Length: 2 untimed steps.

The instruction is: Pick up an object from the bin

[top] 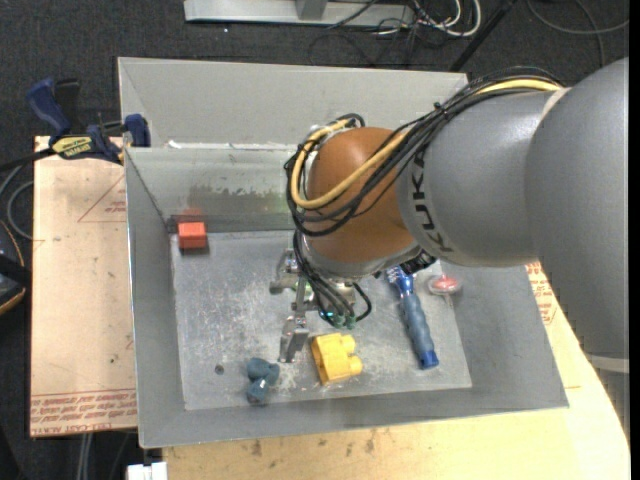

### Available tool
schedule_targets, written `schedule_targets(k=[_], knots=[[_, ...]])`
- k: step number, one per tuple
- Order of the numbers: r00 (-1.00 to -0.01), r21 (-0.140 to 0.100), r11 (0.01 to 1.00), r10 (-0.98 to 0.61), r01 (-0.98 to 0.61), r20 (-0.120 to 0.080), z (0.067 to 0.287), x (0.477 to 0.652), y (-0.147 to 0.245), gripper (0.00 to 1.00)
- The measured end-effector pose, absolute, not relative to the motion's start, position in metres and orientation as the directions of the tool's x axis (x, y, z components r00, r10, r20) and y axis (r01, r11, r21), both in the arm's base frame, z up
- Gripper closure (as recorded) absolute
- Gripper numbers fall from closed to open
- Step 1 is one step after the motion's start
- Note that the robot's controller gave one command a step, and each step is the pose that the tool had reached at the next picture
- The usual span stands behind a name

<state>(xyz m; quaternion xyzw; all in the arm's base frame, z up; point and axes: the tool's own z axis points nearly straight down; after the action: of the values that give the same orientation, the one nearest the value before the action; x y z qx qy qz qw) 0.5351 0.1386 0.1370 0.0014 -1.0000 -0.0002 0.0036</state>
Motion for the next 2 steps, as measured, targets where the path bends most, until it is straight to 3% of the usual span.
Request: schedule_targets(k=[1, 2], knots=[[-0.871, -0.003, 0.872, -0.490, -0.490, -0.015, 0.076, 0.496, 0.169, 0.00], [-0.772, -0.001, 0.772, -0.635, -0.635, -0.007, 0.101, 0.482, 0.170, 0.00]])
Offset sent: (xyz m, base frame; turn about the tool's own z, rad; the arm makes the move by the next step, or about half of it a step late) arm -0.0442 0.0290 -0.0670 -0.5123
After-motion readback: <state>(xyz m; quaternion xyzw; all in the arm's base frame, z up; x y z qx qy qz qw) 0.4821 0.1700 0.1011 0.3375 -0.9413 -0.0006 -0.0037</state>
